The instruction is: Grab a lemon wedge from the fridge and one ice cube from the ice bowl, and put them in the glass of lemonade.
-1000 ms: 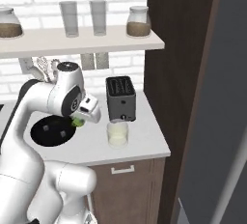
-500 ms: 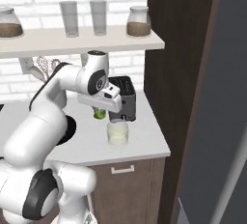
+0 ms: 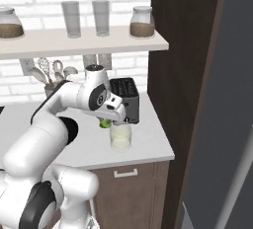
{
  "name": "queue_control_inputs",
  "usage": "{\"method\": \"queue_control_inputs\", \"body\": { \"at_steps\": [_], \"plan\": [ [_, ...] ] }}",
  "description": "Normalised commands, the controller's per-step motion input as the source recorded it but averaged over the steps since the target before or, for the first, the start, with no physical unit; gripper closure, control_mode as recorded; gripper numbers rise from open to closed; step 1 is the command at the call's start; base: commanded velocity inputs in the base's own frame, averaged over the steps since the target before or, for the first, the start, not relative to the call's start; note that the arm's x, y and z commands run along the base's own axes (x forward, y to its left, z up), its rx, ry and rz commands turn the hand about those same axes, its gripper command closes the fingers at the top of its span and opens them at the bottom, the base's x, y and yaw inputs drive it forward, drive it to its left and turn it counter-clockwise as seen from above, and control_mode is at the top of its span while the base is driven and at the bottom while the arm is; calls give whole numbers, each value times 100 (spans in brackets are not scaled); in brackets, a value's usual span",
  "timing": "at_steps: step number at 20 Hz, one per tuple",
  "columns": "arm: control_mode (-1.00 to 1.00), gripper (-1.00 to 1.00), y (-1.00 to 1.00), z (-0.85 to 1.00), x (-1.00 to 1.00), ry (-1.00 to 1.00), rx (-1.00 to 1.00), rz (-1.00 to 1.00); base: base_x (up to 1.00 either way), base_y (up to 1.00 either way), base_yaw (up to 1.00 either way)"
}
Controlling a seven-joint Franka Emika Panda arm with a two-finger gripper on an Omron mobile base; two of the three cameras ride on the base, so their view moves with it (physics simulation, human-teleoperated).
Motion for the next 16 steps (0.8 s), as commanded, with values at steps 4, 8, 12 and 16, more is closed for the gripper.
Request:
{"method": "queue_control_inputs", "body": {
  "at_steps": [4, 8, 12, 16],
  "plan": [
    [-100, 100, -8, -3, 26, -4, 0, 0, 0, 0, 0],
    [-100, 100, -24, 0, 36, 3, 0, 0, 0, 0, 0],
    [-100, 100, -18, -3, 15, 1, 0, 0, 0, 0, 0],
    [-100, 100, -14, -3, 15, 0, 0, 0, 0, 0, 0]
  ]
}}
